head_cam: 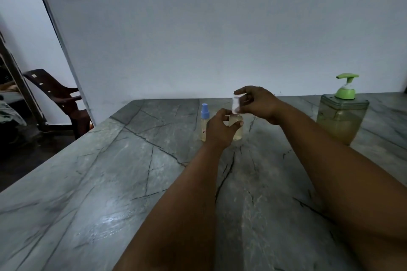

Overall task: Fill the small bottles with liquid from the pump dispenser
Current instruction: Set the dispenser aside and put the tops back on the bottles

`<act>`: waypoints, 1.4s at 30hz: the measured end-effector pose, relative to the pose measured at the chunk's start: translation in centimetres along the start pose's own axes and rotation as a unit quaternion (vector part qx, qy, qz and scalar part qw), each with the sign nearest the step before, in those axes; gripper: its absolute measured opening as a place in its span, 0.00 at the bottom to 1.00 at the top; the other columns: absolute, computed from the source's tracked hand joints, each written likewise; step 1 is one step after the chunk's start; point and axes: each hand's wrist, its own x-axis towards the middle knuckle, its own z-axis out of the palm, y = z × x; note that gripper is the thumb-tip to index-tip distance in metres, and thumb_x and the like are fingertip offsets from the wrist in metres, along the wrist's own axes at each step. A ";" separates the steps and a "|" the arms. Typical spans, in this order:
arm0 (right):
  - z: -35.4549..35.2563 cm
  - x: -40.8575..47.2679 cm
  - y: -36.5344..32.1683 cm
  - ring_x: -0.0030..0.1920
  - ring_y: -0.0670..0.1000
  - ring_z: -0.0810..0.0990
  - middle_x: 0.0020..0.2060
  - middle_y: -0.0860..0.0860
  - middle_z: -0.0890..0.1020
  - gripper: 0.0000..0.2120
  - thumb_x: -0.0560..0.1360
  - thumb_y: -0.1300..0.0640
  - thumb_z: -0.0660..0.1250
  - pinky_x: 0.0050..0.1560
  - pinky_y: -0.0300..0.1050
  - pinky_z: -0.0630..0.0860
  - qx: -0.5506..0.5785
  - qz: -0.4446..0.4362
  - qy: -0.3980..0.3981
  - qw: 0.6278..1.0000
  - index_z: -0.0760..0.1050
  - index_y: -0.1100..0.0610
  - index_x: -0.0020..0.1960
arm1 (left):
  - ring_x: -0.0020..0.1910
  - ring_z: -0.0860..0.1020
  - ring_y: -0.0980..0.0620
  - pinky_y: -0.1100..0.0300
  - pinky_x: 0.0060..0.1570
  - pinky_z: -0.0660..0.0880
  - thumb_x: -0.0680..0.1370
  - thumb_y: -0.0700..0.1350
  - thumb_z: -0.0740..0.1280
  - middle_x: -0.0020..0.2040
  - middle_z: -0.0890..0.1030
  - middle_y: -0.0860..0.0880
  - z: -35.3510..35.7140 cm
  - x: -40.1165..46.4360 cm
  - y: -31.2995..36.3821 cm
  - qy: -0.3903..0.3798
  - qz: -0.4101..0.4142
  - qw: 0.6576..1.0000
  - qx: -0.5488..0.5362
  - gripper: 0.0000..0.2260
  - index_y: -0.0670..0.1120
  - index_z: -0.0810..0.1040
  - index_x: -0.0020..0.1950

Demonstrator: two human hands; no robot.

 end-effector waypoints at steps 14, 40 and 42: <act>1.3 0.6 0.8 0.51 0.51 0.80 0.49 0.52 0.82 0.15 0.69 0.56 0.75 0.56 0.47 0.78 -0.057 -0.021 0.049 0.997 0.79 0.55 0.55 | 0.48 0.74 0.57 0.78 0.37 0.65 0.72 0.44 0.74 0.50 0.79 0.49 0.0 0.2 -0.2 -0.005 -0.004 1.000 -0.008 0.16 0.43 0.77 0.58; 1.1 0.5 2.1 0.44 0.49 0.81 0.41 0.52 0.82 0.13 0.65 0.60 0.79 0.51 0.46 0.80 0.066 0.015 0.058 0.996 0.79 0.58 0.46 | 0.50 0.77 0.54 0.63 0.48 0.71 0.70 0.43 0.76 0.53 0.81 0.46 0.1 0.3 -0.4 -0.005 -0.017 1.000 -0.010 0.18 0.42 0.78 0.58; 1.7 0.5 1.8 0.38 0.46 0.77 0.36 0.48 0.79 0.15 0.63 0.53 0.80 0.39 0.38 0.75 -0.005 0.008 0.095 0.995 0.77 0.56 0.42 | 0.51 0.76 0.55 0.65 0.48 0.70 0.71 0.43 0.75 0.54 0.81 0.46 0.0 0.3 -0.4 -0.008 -0.016 1.000 -0.007 0.18 0.42 0.77 0.58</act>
